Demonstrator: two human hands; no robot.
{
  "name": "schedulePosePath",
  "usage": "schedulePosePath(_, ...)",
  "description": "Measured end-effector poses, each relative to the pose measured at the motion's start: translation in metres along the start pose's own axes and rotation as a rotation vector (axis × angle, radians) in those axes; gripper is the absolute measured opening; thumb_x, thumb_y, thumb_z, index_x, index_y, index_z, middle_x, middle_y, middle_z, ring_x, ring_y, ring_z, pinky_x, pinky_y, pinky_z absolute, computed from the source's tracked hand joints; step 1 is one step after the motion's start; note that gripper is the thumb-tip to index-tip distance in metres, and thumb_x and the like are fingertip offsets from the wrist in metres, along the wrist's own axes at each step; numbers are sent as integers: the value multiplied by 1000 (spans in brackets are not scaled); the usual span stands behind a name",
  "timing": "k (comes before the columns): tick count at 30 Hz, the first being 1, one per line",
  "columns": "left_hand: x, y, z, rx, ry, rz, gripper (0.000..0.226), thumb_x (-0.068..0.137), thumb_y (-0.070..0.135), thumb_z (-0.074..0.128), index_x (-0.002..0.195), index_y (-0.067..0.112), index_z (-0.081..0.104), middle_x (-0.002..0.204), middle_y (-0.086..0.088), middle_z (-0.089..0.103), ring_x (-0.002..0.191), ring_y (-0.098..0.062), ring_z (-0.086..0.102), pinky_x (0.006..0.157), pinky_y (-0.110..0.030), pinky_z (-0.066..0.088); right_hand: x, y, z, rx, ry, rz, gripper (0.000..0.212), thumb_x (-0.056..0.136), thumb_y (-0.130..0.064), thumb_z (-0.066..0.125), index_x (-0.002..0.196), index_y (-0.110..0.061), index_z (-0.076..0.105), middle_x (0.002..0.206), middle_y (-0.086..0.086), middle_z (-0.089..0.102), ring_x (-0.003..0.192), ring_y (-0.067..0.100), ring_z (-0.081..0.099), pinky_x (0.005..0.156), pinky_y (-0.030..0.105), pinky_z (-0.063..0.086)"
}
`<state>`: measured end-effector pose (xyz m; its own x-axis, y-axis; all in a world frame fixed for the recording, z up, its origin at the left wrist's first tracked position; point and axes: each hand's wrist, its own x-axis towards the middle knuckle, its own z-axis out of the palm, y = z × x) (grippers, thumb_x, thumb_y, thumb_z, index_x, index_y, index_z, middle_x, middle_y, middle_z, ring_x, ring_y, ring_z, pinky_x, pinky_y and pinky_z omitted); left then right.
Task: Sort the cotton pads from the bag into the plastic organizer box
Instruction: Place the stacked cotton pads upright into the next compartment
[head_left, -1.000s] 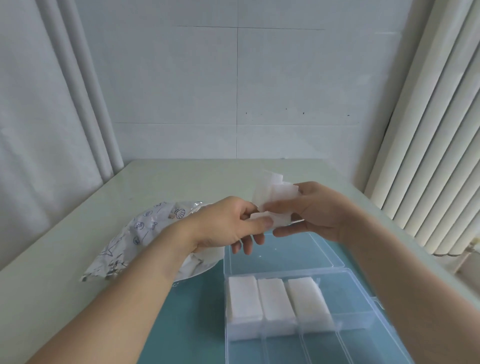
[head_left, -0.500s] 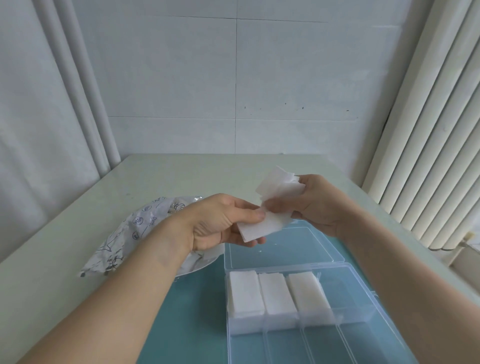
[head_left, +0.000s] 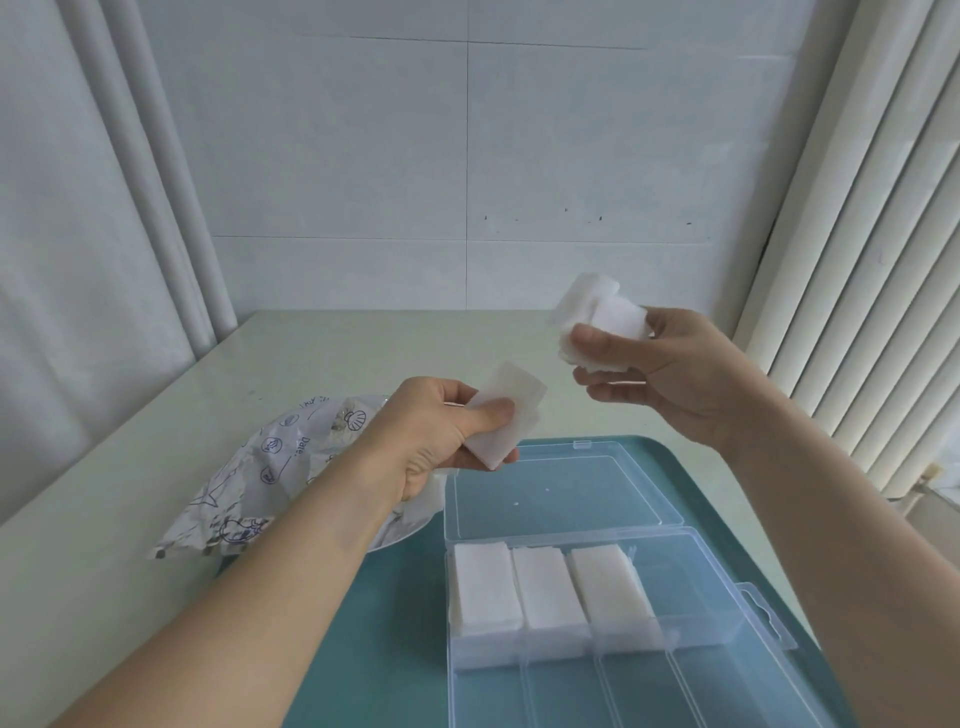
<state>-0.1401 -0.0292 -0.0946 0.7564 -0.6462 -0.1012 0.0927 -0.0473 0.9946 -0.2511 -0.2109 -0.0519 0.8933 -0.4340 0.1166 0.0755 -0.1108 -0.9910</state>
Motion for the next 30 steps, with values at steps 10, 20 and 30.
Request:
schedulePosePath(10, 1, 5, 7, -173, 26, 83, 16, 94, 14, 64, 100, -1, 61, 91, -17, 71, 70, -24, 73, 62, -31, 60, -3, 13, 20, -200, -187, 121, 29, 91, -28, 69, 102, -1, 72, 86, 14, 73, 69, 22, 68, 56, 27, 55)
schedulePosePath(20, 2, 4, 8, -84, 44, 88, 14, 97, 12, 60, 94, 3, 70, 94, -20, 74, 79, -32, 73, 74, -42, 62, -5, 13, 25, -344, -5, 67, 38, 78, -26, 85, 98, 2, 67, 77, 14, 76, 61, 23, 69, 72, 40, 58)
schedulePosePath(30, 0, 6, 5, -138, 66, 98, 20, 101, -3, 44, 106, -6, 64, 96, -25, 72, 78, -32, 74, 67, -37, 62, -5, 2, 15, -53, -74, 94, 38, 76, -19, 78, 107, 2, 69, 92, 23, 74, 74, 27, 71, 61, 26, 59)
